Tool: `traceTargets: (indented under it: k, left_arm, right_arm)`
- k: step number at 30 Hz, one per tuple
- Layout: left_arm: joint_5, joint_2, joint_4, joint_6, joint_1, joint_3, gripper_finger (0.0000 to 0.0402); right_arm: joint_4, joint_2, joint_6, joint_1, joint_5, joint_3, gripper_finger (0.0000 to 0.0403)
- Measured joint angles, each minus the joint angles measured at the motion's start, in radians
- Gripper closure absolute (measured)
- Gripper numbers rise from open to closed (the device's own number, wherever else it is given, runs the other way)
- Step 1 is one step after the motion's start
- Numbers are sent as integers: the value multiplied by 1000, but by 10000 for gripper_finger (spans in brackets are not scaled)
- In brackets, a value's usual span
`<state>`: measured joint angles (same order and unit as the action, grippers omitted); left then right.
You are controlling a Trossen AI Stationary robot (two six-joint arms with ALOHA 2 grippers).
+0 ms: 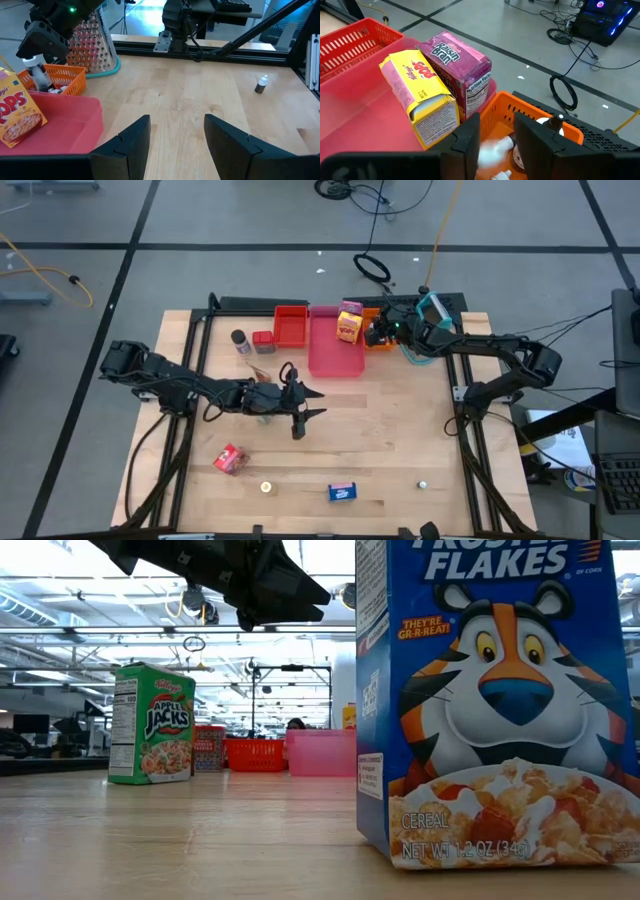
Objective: Pick & Place Kitchen Items
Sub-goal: Put the black food coloring bottle into the orange bin
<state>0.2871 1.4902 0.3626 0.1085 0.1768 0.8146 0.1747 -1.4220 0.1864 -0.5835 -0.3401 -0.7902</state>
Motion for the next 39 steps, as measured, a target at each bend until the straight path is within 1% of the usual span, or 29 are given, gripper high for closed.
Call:
traceTargets:
  k: [6,9,12,16,21,25,32,36,39]
  left_arm:
    - [0,0,0,0,0,0,215]
    - [0,0,0,0,0,0,215]
    - [0,0,0,0,0,0,215]
    - [0,0,1,0,0,0,215]
    - [0,0,1,0,0,0,215]
    - [0,0,0,0,0,0,215]
    - [0,0,-2,0,0,0,215]
    - [0,0,-9,1,0,0,215]
    - [0,0,-21,5,0,0,215]
  right_arm:
    - [1,0,2,0,-1,0,260]
    - [11,1,6,14,3,0,258]
    - [29,23,10,54,41,0,262]
    - [28,71,-7,130,99,0,272]
    - [-16,144,-15,222,232,0,282]
    - [-64,189,-8,308,315,0,287]
    - [-84,214,-15,487,514,0,289]
    - [-83,215,3,600,580,0,289]
    - [-88,215,11,689,581,0,289]
